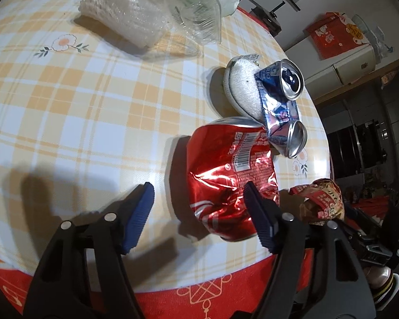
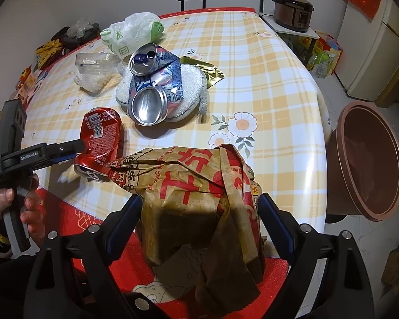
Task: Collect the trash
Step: 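Grasp the crushed red can with the left tool while the right tool holds the bag, then carry the paper bag into the brown bin and open the right tool while the left lifts the can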
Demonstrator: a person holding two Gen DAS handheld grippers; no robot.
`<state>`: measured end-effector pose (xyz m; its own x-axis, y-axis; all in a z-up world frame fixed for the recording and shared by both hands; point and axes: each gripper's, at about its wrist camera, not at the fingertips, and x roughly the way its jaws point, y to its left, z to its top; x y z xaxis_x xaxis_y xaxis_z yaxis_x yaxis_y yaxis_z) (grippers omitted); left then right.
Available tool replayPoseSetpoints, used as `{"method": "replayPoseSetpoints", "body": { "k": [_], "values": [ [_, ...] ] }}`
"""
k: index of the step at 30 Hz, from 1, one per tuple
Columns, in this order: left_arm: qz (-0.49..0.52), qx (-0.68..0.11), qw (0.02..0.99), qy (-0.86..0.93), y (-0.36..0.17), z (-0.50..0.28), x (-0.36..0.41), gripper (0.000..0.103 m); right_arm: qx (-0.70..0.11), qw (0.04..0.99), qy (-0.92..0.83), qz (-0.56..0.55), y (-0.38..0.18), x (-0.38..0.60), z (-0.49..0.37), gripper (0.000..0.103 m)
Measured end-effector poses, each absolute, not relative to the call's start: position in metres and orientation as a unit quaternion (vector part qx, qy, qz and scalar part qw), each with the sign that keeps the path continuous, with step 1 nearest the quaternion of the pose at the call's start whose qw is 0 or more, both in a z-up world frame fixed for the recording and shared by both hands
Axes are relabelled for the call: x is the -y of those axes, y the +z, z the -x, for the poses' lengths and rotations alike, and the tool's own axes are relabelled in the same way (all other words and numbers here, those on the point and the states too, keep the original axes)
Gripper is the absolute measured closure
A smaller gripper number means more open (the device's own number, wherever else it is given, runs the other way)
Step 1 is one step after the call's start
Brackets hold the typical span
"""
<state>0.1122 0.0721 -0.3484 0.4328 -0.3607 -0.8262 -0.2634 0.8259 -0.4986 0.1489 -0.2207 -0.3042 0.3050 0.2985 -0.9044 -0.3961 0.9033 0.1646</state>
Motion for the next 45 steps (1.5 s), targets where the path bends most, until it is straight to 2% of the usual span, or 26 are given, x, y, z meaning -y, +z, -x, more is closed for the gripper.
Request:
{"method": "replayPoseSetpoints", "body": {
  "k": [4,7,12,21,24,35,45],
  "values": [
    [0.295,-0.528,0.796,-0.034,-0.35,-0.12,-0.072,0.036,-0.552,0.805,0.215,0.043,-0.306,0.22,-0.15,0.016],
    [0.293,-0.529,0.796,-0.036,-0.351,-0.128,-0.07,0.045,-0.554,0.803,0.215,0.043,-0.308,0.22,-0.151,0.016],
    [0.296,-0.53,0.794,-0.049,-0.353,-0.135,-0.067,0.05,-0.556,0.801,0.218,0.043,-0.309,0.219,-0.153,0.016],
    [0.294,-0.536,0.788,-0.078,-0.357,-0.141,-0.051,0.051,-0.563,0.797,0.218,0.037,-0.314,0.221,-0.155,0.016],
    [0.285,-0.542,0.785,-0.092,-0.357,-0.143,-0.043,0.055,-0.563,0.796,0.218,0.035,-0.315,0.221,-0.156,0.016],
    [0.29,-0.525,0.79,-0.125,-0.346,-0.136,-0.03,0.092,-0.561,0.797,0.22,0.032,-0.313,0.224,-0.157,0.016],
    [0.276,-0.481,0.828,-0.09,-0.306,-0.112,-0.052,0.092,-0.548,0.805,0.224,0.026,-0.303,0.228,-0.158,0.016]
  ]
}}
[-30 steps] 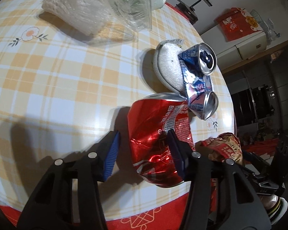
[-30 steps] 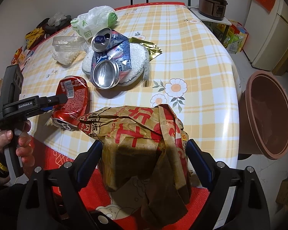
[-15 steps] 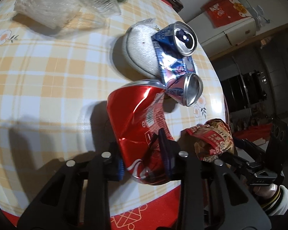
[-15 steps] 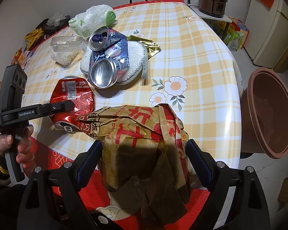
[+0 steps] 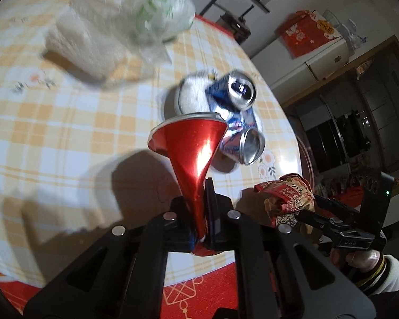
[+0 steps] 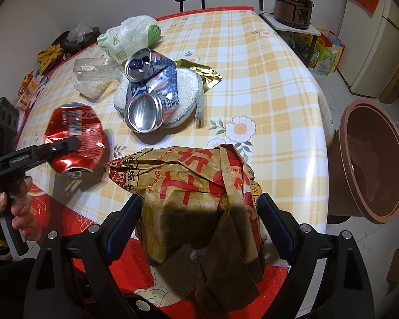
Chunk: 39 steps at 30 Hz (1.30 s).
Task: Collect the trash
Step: 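Carry the paper bag into the brown bin and open the right tool while the left lifts the can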
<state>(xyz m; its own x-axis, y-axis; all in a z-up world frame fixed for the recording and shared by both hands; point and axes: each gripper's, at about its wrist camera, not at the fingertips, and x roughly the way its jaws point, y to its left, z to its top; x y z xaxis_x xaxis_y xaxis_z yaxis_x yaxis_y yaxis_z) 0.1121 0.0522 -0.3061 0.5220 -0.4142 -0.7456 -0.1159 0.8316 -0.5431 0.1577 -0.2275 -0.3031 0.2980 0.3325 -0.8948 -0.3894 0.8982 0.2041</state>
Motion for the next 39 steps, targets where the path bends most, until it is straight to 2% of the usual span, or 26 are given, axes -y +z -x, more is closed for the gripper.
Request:
{"method": "replayPoseSetpoints", "body": {
  "k": [18,29,39],
  "values": [
    [0.202,-0.38,0.9,-0.067,-0.204,-0.1,-0.043,0.092,-0.48,0.849,0.221,-0.014,-0.246,0.262,-0.177,0.016],
    [0.19,-0.359,0.912,-0.063,-0.178,-0.114,-0.003,0.092,-0.446,0.884,0.129,-0.047,-0.228,0.384,-0.212,0.016],
    [0.188,-0.359,0.913,-0.048,-0.171,-0.122,0.032,0.092,-0.449,0.89,0.031,-0.072,-0.25,0.488,-0.25,0.016]
  ]
}}
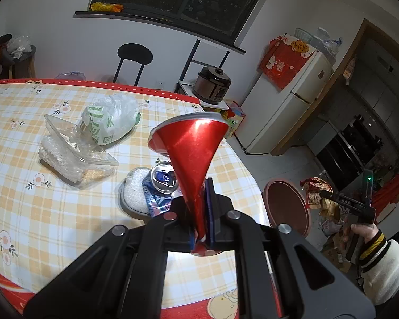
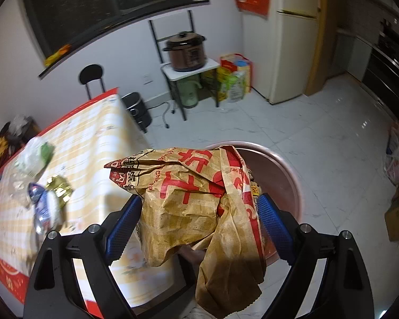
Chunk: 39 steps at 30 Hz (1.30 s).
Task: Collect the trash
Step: 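Carry the paper bag into the brown bin and open the right tool while the left lifts the can, then carry the red can over the brown bin and open the left tool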
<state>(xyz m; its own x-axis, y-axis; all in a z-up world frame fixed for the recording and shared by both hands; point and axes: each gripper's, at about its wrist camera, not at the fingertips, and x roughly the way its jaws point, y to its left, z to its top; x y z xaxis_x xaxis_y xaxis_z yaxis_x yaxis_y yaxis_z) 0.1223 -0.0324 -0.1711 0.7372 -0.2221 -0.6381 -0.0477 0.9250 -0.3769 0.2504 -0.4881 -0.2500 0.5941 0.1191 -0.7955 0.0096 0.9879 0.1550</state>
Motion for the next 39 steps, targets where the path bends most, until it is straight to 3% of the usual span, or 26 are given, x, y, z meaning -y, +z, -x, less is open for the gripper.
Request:
{"method": "replayPoseSetpoints", "body": {
  "k": [11,24,39],
  "values": [
    [0.171,-0.37,0.913,-0.032,-0.169,-0.128,0.065,0.092,-0.459,0.878,0.019,-0.136,-0.271,0.532,-0.284,0.011],
    [0.132,-0.377,0.913,-0.079,-0.158,-0.15,0.11,0.092,-0.412,0.901,0.021,-0.137,-0.237,0.542,-0.257,0.005],
    [0.086,-0.382,0.893,-0.221,-0.165,-0.21,0.254,0.092,-0.395,0.912,-0.009,-0.11,-0.212,0.579,-0.185,0.005]
  ]
}}
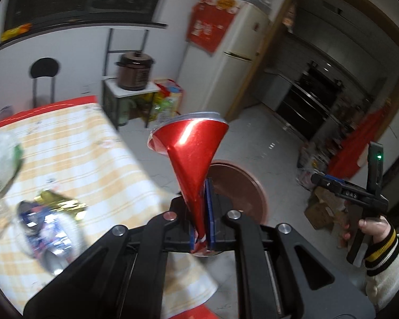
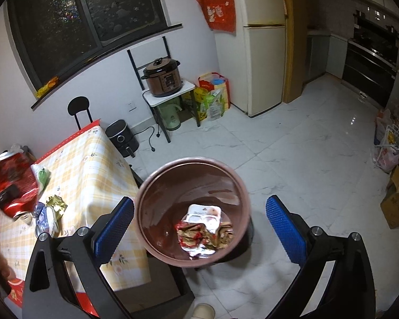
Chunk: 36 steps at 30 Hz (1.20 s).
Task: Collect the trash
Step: 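Carry the red can over the brown bin and open the left tool, then move the right tool to the crushed blue can on the white foam tray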
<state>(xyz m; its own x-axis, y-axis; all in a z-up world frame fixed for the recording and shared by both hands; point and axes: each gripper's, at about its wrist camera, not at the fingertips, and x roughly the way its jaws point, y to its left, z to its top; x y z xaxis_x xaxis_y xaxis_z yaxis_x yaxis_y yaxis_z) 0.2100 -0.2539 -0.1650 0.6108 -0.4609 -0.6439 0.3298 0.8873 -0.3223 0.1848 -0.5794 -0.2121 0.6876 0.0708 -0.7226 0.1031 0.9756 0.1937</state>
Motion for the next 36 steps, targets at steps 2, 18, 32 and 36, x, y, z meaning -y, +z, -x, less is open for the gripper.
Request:
{"method": "replayPoseSetpoints", "body": {
  "k": [2,18,32,36],
  "values": [
    [0.081,-0.385,0.889,-0.236,-0.17,-0.218,0.274,0.092,-0.394,0.912,-0.013,-0.116,-0.21,0.589,-0.176,0.005],
    [0.003,-0.441,0.841,-0.314,-0.233,-0.295,0.445,0.084,-0.39,0.905,-0.083,-0.15,-0.215,0.67,-0.112,0.005],
    [0.001,-0.388,0.876,-0.287,-0.197,-0.279,0.42,0.008,-0.382,0.908,-0.063,-0.162,-0.218,0.668,-0.108,0.005],
    [0.001,-0.383,0.889,-0.25,-0.185,-0.271,0.379,0.006,-0.379,0.911,-0.039,-0.157,-0.215,0.651,-0.12,0.005]
  ]
}}
